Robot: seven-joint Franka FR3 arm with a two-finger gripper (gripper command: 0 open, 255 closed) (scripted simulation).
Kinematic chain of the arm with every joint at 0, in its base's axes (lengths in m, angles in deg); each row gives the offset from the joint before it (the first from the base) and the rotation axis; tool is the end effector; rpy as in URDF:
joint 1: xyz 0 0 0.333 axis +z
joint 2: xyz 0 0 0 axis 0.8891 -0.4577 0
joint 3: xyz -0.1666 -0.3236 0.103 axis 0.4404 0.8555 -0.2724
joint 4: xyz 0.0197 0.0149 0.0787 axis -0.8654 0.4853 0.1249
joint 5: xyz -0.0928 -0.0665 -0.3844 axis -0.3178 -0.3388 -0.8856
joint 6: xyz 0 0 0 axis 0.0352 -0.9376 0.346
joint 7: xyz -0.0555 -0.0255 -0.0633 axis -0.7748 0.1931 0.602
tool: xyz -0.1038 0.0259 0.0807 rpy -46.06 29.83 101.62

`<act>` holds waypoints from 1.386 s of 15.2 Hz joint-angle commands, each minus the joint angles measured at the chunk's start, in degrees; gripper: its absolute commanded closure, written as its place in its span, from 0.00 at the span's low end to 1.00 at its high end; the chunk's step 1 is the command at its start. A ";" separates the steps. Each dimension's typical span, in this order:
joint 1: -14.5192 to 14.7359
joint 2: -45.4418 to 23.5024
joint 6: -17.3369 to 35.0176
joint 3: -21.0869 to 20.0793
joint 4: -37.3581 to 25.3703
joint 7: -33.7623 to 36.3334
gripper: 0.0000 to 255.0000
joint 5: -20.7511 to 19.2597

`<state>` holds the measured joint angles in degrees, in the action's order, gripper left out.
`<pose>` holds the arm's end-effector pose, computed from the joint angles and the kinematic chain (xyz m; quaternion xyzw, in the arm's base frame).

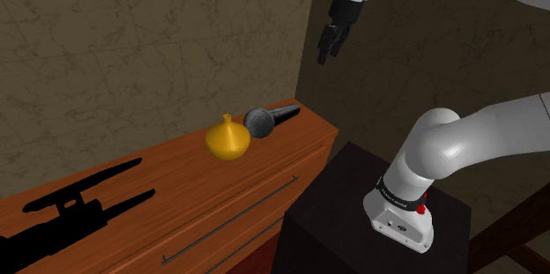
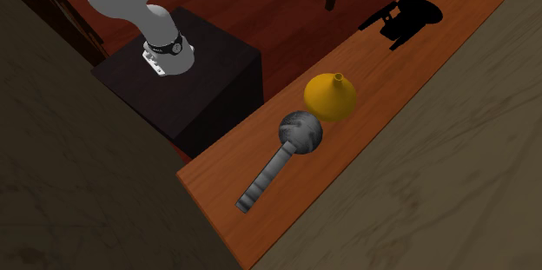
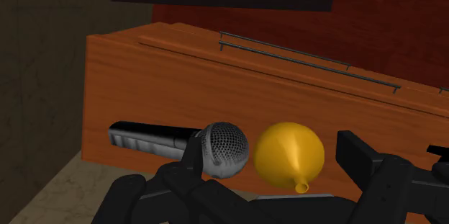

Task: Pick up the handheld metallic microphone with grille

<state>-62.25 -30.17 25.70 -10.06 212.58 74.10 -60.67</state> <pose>0.2879 0.0280 0.6237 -0.9976 -0.0470 -0.0490 0.0108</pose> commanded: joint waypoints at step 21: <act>9.24 -34.25 19.69 29.03 -4.49 -64.22 0.00 2.70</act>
<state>-53.43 -61.83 44.97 17.82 209.33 13.91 -59.00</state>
